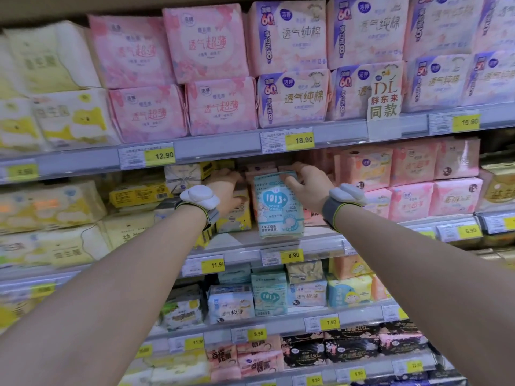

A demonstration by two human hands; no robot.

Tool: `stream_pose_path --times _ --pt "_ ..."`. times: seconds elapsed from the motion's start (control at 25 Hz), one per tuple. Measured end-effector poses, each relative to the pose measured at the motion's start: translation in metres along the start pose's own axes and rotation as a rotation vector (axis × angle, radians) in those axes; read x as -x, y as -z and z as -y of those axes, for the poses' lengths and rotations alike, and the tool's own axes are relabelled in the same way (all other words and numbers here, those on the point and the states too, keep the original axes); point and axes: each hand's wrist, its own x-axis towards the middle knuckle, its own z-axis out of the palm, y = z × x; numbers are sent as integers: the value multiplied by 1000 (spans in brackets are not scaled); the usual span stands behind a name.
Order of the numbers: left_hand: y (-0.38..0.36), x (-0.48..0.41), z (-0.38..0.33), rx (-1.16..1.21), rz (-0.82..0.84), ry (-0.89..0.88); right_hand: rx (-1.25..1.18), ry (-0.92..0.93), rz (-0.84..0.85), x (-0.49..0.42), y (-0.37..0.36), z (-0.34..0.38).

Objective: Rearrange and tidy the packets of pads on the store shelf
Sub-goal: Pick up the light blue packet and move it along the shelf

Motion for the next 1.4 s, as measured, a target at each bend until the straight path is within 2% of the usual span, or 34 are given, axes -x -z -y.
stream_pose_path --times 0.2,0.44,0.64,0.88,1.0,1.28,1.4 --pt "16 31 24 -31 -24 27 19 -68 24 -5 -25 16" --pt "31 60 37 32 -130 -52 1 -96 69 0 -42 37" --pt "34 80 54 15 -223 76 -23 -75 75 2 -57 46" --pt "19 98 80 -6 -118 276 -69 -59 88 9 -59 56" --pt "9 103 86 -28 -88 290 -88 -83 107 12 -61 55" --pt "0 95 75 -31 -181 303 -163 -71 121 19 -61 48" --pt "-3 89 67 -39 -169 301 -189 -55 122 22 -62 42"
